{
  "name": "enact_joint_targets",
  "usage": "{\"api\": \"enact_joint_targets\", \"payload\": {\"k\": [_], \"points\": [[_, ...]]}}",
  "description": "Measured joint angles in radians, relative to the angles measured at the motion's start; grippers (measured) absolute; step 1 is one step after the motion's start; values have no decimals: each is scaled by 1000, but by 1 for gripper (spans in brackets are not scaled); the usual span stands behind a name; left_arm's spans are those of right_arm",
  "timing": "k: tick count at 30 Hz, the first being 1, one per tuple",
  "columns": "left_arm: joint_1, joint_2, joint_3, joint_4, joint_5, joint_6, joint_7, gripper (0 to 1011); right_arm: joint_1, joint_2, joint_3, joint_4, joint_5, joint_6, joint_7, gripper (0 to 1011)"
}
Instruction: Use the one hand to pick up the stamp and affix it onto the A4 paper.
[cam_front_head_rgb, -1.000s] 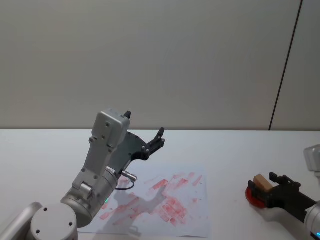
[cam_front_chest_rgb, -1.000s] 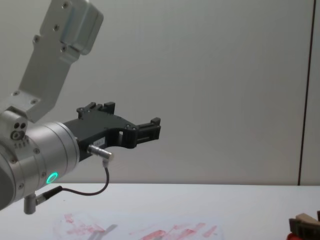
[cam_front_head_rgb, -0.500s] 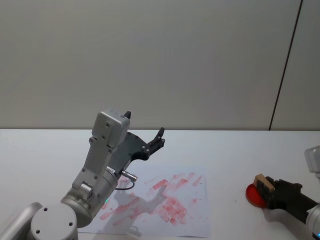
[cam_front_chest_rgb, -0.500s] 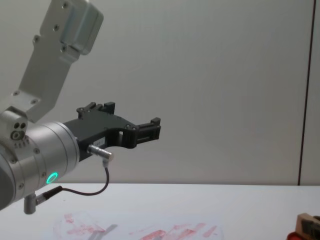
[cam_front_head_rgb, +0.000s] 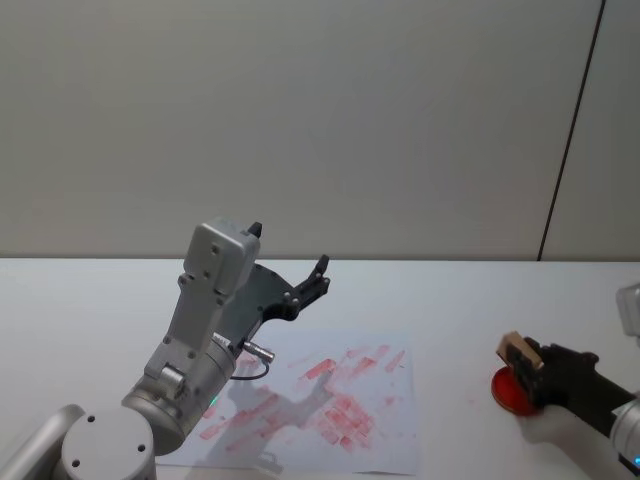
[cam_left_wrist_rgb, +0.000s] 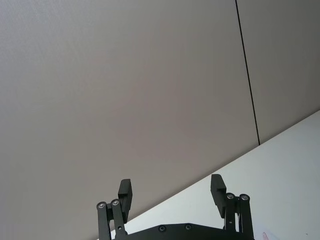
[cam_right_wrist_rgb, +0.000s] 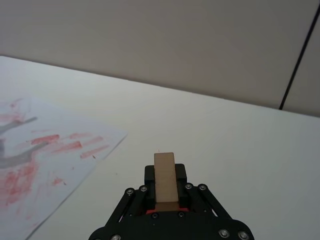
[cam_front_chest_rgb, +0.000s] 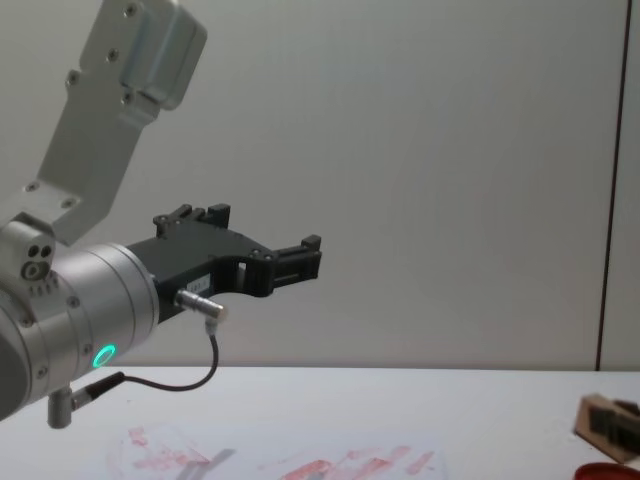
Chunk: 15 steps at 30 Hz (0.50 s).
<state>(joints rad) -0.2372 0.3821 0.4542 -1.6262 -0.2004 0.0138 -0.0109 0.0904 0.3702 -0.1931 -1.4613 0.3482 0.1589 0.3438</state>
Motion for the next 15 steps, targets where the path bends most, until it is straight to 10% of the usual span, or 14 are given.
{"api": "enact_joint_targets", "payload": {"k": [15], "points": [[0, 0, 0, 0, 0, 0, 0, 1002, 38, -36, -38, -52, -37, -42, 93, 219]]}}
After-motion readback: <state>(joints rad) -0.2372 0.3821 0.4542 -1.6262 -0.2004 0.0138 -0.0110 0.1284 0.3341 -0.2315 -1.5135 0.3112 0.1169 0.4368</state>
